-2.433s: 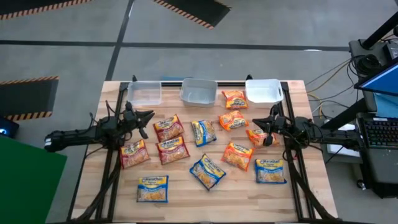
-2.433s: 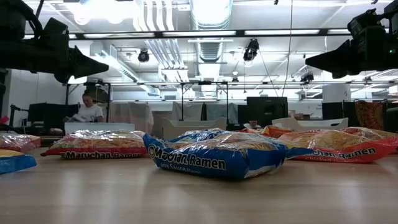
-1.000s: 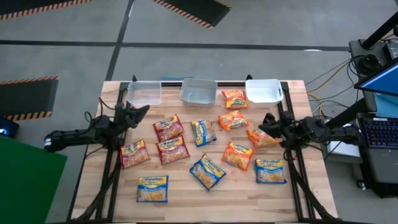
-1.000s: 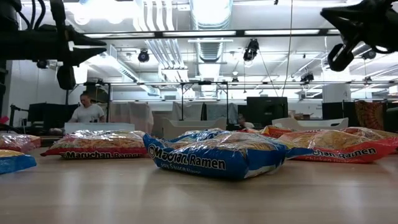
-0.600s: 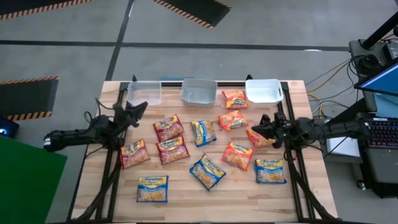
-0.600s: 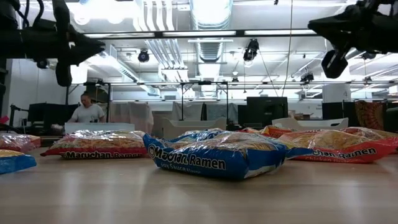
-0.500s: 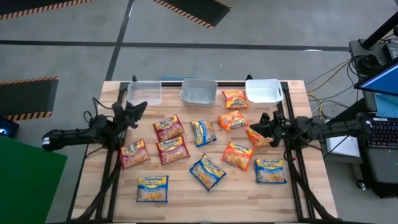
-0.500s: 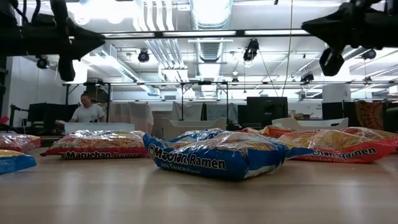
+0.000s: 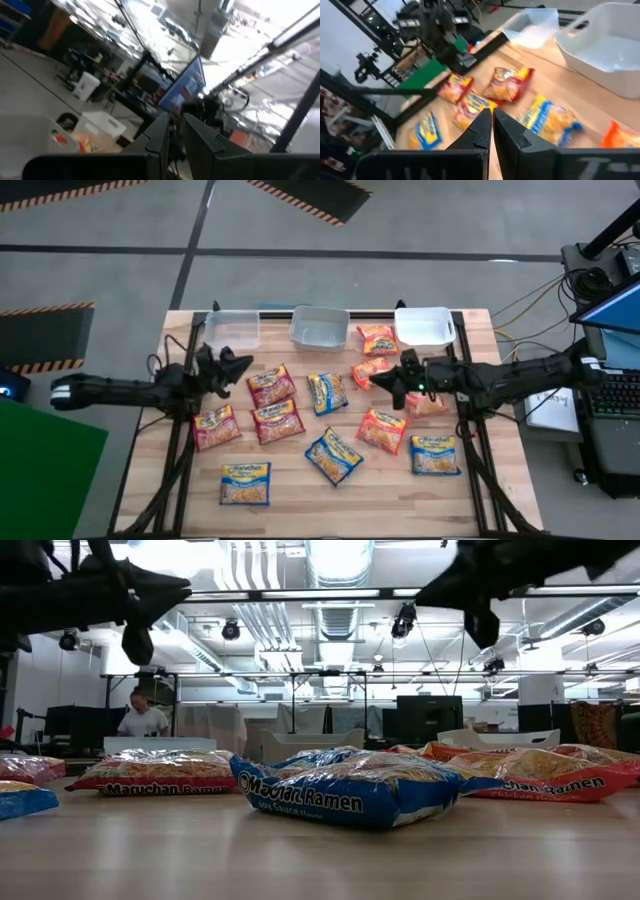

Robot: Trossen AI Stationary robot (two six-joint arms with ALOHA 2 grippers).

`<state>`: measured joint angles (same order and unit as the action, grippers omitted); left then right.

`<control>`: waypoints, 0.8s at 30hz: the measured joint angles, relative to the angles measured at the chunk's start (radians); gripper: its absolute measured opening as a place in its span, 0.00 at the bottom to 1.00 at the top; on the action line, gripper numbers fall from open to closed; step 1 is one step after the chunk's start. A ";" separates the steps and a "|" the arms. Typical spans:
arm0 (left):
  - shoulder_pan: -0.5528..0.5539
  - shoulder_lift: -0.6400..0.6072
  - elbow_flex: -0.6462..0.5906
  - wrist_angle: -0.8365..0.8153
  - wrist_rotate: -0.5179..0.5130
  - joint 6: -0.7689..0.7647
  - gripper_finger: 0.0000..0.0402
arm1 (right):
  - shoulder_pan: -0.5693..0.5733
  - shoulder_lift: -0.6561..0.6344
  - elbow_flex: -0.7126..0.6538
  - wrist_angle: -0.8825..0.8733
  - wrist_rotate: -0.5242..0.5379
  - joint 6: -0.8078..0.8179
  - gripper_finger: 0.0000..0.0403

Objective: Sort Maruchan noodles
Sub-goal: Put the blue noodle pack into the white bin

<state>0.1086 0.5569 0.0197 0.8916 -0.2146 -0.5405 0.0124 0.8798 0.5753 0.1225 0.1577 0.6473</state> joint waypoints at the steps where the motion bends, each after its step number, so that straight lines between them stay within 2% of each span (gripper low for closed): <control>1: -0.003 0.025 0.007 -0.002 0.006 0.000 0.09 | 0.000 0.026 0.024 -0.032 0.000 0.006 0.02; 11: -0.070 0.293 0.201 -0.144 0.103 0.105 0.09 | 0.000 0.229 0.209 -0.175 -0.004 0.009 0.02; 24: -0.096 0.550 0.395 -0.379 0.155 0.273 0.09 | -0.020 0.353 0.219 -0.181 -0.009 0.022 0.02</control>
<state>0.0128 1.1068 0.4144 0.5130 -0.0591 -0.2671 -0.0077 1.2329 0.7948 -0.0586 0.1486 0.6697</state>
